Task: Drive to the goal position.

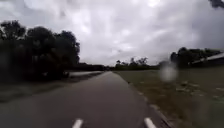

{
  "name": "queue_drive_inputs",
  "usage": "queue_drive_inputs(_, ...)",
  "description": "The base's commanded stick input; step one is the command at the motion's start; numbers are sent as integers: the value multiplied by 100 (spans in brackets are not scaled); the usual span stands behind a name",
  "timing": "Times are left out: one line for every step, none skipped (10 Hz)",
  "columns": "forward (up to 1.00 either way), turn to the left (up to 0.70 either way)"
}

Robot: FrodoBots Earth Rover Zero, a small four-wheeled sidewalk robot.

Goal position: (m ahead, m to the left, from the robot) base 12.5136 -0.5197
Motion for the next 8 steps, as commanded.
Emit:
queue_drive_inputs(84,3)
queue_drive_inputs(84,3)
queue_drive_inputs(84,3)
queue_drive_inputs(84,3)
queue_drive_inputs(84,3)
queue_drive_inputs(84,3)
queue_drive_inputs(84,3)
queue_drive_inputs(84,3)
